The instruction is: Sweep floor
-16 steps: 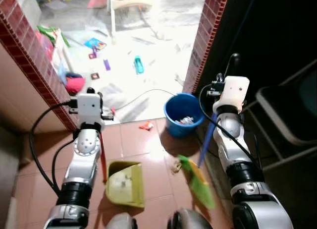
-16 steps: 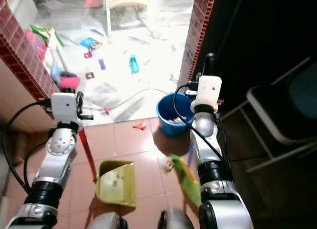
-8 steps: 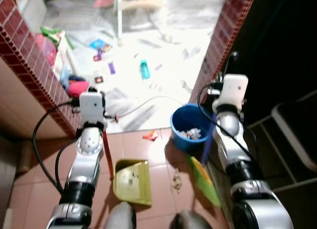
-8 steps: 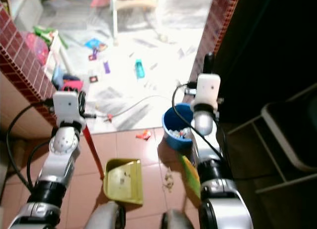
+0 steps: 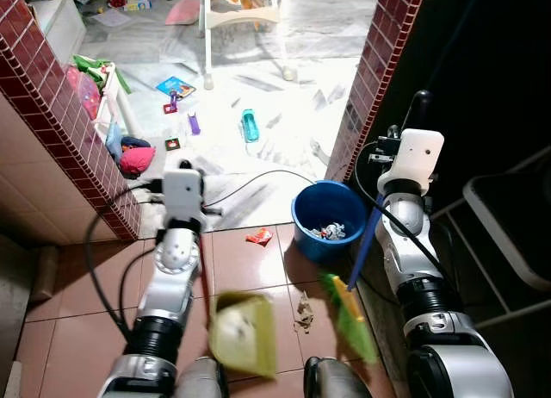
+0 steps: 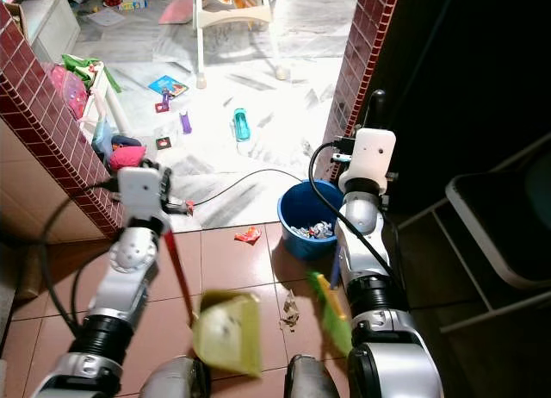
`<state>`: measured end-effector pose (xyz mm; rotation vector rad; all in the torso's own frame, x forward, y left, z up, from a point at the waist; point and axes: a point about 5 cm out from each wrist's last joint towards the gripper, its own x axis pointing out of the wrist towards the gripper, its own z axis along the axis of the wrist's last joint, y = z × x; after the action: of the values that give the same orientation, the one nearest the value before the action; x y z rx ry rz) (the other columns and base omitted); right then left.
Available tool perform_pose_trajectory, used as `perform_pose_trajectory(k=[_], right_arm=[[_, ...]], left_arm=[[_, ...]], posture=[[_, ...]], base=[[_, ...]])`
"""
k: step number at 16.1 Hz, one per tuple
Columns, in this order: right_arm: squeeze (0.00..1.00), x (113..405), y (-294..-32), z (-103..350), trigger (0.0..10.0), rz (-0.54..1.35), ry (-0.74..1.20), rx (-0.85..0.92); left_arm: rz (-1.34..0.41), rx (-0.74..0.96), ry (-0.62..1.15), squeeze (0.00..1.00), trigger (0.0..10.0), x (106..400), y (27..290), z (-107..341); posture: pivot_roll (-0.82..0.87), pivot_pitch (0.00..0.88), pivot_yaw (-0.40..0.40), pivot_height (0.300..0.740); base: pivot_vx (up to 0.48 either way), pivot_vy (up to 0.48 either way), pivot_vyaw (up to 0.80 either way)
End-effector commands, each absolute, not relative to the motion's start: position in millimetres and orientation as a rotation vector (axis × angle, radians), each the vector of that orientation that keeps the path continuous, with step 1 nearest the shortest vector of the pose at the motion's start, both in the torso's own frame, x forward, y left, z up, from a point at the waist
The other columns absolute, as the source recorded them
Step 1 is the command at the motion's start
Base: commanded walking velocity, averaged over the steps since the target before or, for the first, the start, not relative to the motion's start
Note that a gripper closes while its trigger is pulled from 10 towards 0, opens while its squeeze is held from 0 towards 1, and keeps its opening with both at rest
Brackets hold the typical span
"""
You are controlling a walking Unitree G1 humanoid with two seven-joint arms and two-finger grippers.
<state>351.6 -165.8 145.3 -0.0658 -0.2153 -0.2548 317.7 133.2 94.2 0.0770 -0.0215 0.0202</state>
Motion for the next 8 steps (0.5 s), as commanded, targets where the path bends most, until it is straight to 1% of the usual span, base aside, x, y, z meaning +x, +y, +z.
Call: perform_pose_trajectory(k=[1, 3, 6, 8], right_arm=[[0.00, 355, -165, 145, 10.0, -0.280, -0.190, -0.044], [0.00, 357, -162, 146, 10.0, -0.283, -0.183, -0.035], [0.00, 362, -156, 150, 10.0, -0.279, -0.175, -0.023], [0.00, 365, -154, 149, 10.0, -0.272, -0.158, -0.001]], left_arm=[[-0.002, 0.101, -0.082, 0.00, 10.0, 326, 125, 107], [0.007, 0.129, -0.080, 0.00, 10.0, 329, 120, 105], [0.111, 0.180, -0.117, 0.00, 10.0, 336, 120, 106], [0.148, 0.151, -0.121, 0.00, 10.0, 338, 119, 104]], posture=[[-0.06, 0.127, -0.015, 0.740], [-0.07, 0.131, -0.017, 0.740], [-0.08, 0.131, -0.023, 0.740], [-0.08, 0.131, -0.023, 0.740]], base=[[0.000, 0.000, 0.00], [0.000, 0.000, 0.00], [0.000, 0.000, 0.00], [0.000, 0.000, 0.00]])
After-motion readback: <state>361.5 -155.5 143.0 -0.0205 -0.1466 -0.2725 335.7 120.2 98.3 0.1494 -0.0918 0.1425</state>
